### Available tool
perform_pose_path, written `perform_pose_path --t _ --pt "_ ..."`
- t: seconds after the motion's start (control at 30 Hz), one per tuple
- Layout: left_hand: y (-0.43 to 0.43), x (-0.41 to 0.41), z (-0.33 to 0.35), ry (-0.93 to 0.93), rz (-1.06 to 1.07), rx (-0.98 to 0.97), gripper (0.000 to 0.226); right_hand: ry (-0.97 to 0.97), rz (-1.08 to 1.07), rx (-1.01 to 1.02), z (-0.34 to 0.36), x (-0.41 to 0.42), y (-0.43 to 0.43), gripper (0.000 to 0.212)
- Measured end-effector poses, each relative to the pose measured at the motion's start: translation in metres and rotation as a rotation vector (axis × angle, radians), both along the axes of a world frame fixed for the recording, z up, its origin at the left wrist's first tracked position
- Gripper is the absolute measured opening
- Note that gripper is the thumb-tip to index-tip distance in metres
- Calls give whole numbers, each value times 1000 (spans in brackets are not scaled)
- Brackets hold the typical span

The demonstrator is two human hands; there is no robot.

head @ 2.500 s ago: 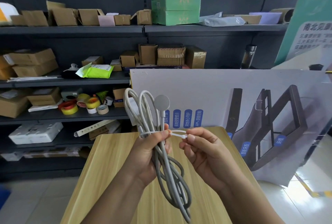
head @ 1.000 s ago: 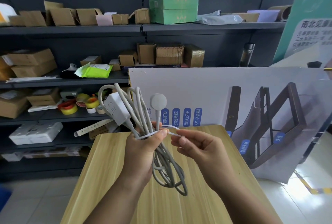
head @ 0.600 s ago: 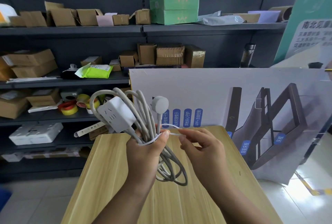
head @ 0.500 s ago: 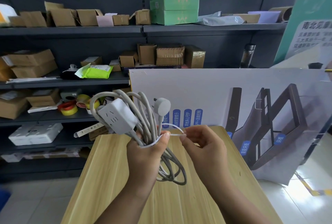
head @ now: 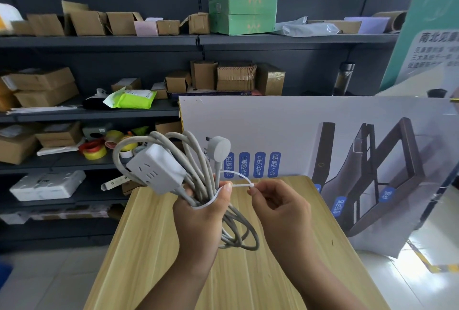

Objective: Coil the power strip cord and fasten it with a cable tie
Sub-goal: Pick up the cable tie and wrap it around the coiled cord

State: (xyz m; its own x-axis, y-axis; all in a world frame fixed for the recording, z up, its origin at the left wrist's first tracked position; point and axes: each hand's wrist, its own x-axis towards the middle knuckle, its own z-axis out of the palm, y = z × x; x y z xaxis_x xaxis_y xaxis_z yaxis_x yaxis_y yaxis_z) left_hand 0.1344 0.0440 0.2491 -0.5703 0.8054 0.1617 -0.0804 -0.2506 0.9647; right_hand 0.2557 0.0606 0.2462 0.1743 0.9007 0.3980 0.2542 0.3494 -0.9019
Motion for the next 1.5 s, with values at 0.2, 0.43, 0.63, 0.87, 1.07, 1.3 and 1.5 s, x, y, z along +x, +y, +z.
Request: perform_pose_path --t 0.2,0.43,0.63,0.87,1.07,1.3,1.5 --pt "2 0 0 75 -20 13 18 -59 24 -43 4 -3 3 16" --pt "3 3 1 86 16 -14 27 -165 41 -5 2 -6 -2 21" --pt "3 0 -1 31 4 -16 24 -129 37 -45 0 -7 -1 21" --pt "-1 -3 8 -18 -125 30 20 365 407 -275 11 2 2 21" --pt "4 -12 12 -232 -388 -3 21 785 702 -518 22 14 10 24" --pt "3 -9 8 -314 -387 -14 29 986 846 -559 16 16 10 42" --pt "0 -4 14 -309 -387 10 16 988 794 -521 12 9 4 43"
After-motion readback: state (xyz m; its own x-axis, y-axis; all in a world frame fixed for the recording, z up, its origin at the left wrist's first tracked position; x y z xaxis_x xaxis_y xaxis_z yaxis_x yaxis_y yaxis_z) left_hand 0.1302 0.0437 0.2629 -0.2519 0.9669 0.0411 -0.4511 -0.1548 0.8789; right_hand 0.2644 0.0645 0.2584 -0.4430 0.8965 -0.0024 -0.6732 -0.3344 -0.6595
